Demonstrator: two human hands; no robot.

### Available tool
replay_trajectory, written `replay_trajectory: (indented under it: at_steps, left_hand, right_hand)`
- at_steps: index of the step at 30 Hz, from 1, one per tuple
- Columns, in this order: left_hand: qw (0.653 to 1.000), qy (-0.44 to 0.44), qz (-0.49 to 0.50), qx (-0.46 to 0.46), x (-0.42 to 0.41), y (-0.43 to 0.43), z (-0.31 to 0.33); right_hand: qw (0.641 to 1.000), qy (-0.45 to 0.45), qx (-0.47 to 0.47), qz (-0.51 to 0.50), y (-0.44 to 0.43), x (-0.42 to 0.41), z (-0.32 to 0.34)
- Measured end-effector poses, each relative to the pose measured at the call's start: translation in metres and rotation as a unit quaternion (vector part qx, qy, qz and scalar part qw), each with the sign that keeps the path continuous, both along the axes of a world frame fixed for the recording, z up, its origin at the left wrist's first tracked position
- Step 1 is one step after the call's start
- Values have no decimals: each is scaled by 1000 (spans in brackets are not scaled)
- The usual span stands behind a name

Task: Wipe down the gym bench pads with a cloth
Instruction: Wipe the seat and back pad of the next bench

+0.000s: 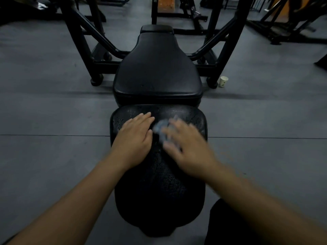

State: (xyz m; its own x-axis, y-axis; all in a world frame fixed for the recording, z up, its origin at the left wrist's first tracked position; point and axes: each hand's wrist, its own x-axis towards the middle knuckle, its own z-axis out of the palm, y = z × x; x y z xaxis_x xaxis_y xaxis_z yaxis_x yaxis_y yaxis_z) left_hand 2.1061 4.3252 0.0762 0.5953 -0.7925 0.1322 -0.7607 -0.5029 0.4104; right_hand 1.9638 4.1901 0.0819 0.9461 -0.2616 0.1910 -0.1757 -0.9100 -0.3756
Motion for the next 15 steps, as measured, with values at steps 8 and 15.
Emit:
replay_trajectory:
  at_steps: [8,15]
  left_hand:
    - [1000,-8,-2,-12,0,-1,-2]
    - [998,-14,-24,-49,17,10,-5]
  right_hand:
    - [997,7,14,-77,-36,21,0]
    - [990,-47,-17,131,-17,-65,-26]
